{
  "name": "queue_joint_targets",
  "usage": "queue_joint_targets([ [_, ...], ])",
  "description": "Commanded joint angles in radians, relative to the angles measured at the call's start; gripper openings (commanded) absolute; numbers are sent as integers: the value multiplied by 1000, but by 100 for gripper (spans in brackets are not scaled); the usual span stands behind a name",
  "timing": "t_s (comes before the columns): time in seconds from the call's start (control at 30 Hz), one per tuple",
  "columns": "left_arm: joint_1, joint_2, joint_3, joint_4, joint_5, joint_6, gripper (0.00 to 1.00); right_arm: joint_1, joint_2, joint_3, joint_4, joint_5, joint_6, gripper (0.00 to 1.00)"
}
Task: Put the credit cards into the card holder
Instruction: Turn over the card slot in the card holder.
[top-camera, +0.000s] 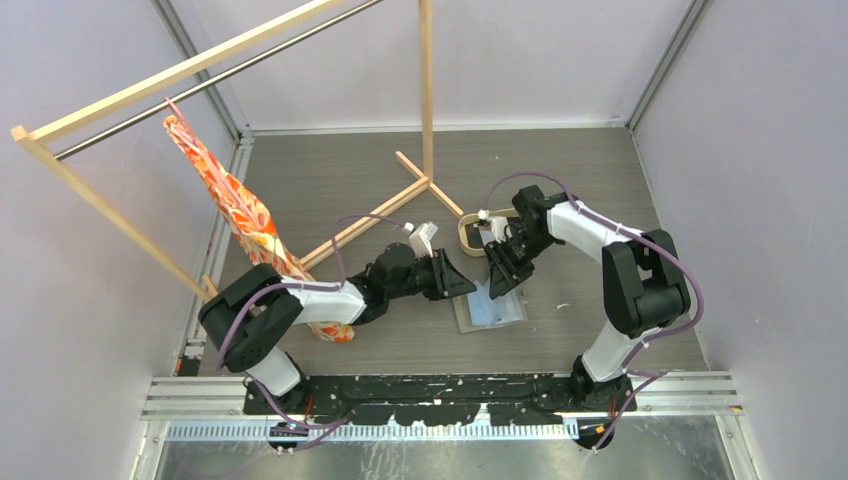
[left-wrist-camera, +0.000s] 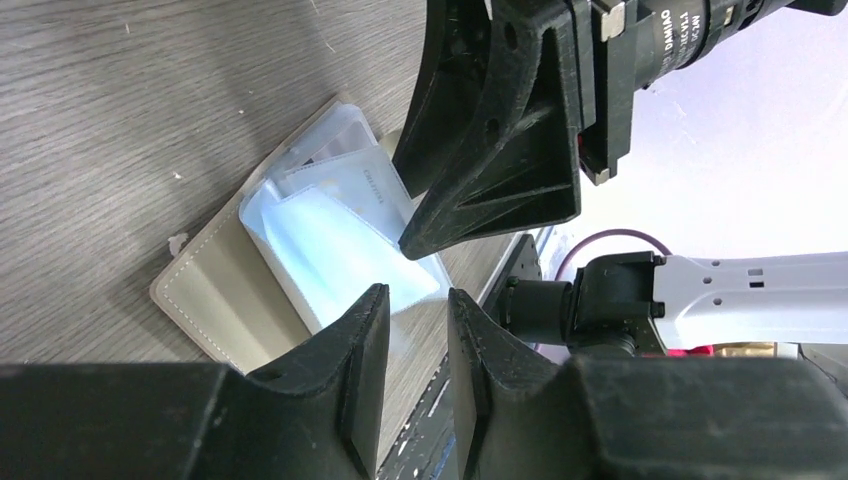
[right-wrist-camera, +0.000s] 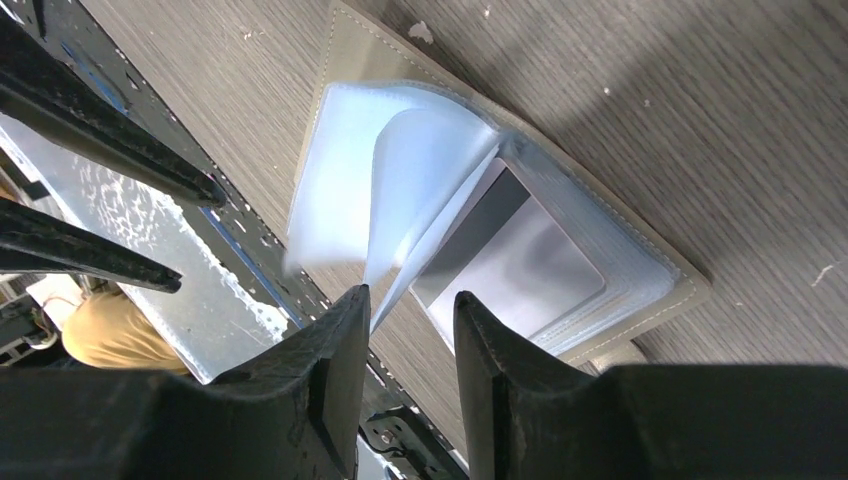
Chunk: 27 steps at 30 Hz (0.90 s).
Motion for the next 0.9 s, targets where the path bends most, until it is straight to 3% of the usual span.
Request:
queue_joint_targets([
  [0.0,4,33,67,12,13,24,29,-13,3,34,-19,-41,0,41],
  [0.47,4,196,148,75,48,-19,29,-24,18,40,-23,6,-3,39],
  [0.77,-19,275,150,108,44,-55,28,-56,49,57,-57,70,-23,28],
  [0.87,-19,282,142,118,38,-61,28,-63,60,63,-67,64,-29,20],
])
